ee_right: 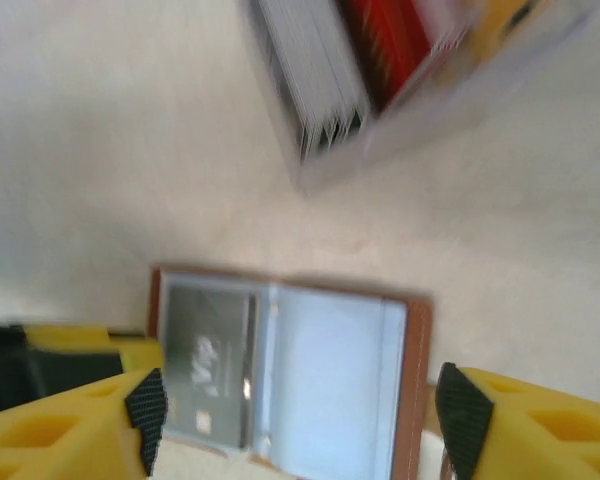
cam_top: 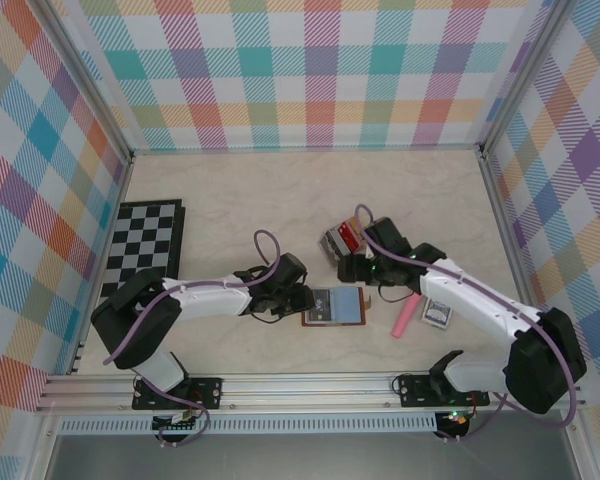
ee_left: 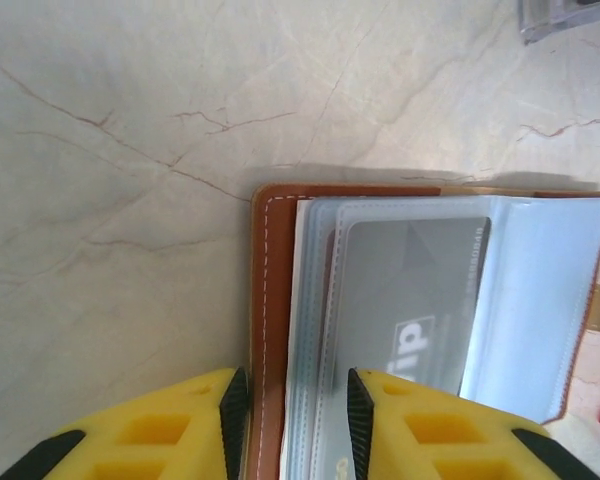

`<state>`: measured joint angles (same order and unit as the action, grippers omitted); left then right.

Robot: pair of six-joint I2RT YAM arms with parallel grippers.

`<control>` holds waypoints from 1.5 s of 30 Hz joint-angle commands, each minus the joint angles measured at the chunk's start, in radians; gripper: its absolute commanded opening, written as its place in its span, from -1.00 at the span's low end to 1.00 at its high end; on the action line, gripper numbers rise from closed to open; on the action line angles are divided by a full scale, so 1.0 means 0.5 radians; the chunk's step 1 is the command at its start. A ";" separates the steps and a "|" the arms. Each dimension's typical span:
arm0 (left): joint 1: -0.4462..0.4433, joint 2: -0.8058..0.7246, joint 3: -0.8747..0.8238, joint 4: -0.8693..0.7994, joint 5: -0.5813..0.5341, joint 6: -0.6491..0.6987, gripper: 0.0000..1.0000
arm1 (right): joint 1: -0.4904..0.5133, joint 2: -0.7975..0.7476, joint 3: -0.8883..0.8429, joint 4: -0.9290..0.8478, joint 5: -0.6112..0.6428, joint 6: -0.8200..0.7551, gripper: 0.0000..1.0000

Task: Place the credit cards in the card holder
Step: Move the storage box to the center of the table.

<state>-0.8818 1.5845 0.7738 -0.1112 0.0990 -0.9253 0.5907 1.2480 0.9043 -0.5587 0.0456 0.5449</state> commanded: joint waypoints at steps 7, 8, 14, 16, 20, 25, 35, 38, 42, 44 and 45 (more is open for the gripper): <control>-0.019 -0.320 -0.014 -0.187 -0.260 0.037 -0.14 | -0.659 0.565 0.500 0.003 -0.551 -0.309 0.80; -0.014 -0.341 -0.017 -0.196 -0.283 0.039 -0.11 | -0.673 0.666 0.577 0.000 -0.565 -0.322 0.80; 0.076 -0.423 -0.063 -0.202 -0.275 0.047 -0.02 | -0.706 1.141 0.970 -0.094 -0.766 -0.426 0.83; 0.124 -0.441 -0.092 -0.171 -0.235 0.044 0.00 | -0.706 1.229 1.027 -0.091 -0.844 -0.442 0.82; 0.238 -0.436 -0.121 -0.093 -0.133 0.047 0.02 | -0.701 1.368 1.113 -0.137 -1.099 -0.492 0.69; 0.349 -0.399 -0.118 -0.015 0.013 0.053 0.06 | -0.688 1.364 1.064 -0.093 -1.298 -0.525 0.66; 0.469 -0.271 -0.071 0.093 0.150 0.052 0.12 | -0.551 1.259 0.902 0.025 -1.512 -0.372 0.63; 0.496 -0.172 -0.042 0.176 0.217 0.031 0.12 | -0.495 1.217 0.891 0.016 -1.454 -0.343 0.60; 0.506 -0.041 0.034 0.266 0.261 0.000 0.13 | -0.472 1.137 0.909 -0.093 -1.150 -0.384 0.58; 0.512 0.022 0.099 0.267 0.257 0.004 0.13 | -0.467 1.088 0.920 -0.153 -0.969 -0.412 0.58; 0.516 0.049 0.120 0.275 0.257 0.001 0.13 | -0.462 1.069 0.929 -0.185 -0.896 -0.423 0.57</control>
<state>-0.6384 1.5841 0.7818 -0.0174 0.2058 -0.9230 0.3622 1.8408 1.3537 -0.5930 -0.5255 0.3531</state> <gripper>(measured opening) 0.566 0.789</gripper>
